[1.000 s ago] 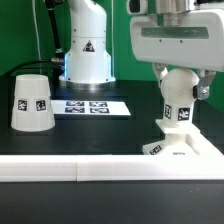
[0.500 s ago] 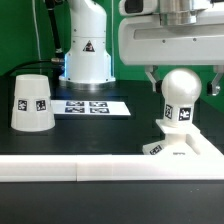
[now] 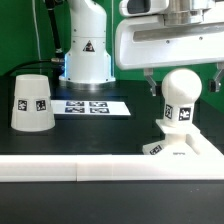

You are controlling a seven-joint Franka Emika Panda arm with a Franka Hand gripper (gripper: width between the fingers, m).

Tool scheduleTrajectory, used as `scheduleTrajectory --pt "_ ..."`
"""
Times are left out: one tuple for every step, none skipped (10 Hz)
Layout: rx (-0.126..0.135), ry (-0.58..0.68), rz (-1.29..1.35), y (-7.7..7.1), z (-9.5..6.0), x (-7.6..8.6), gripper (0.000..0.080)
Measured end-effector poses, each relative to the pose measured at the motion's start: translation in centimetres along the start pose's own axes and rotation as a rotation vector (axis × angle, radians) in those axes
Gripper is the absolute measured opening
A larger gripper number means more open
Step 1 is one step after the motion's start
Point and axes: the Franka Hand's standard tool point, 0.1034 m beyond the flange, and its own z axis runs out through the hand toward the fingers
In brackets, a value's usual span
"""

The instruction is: Assemble lamp

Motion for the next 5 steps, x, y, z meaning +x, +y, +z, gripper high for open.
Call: scheduleTrajectory --pt "-0.025 0.019 -0.161 0.0 -0.08 0.28 0.0699" --pt "-0.041 0.03 -0.324 -0.03 -0.2 0.53 0.0699" --pt "-0.05 0.029 -0.432 -0.04 -0.23 0.59 0.0699" --pt "-0.059 0.027 -0.524 -0.09 -0.26 0.62 0.0699" --pt "-0.066 0.024 -0.613 -0.19 -0.26 0.6 0.0699"
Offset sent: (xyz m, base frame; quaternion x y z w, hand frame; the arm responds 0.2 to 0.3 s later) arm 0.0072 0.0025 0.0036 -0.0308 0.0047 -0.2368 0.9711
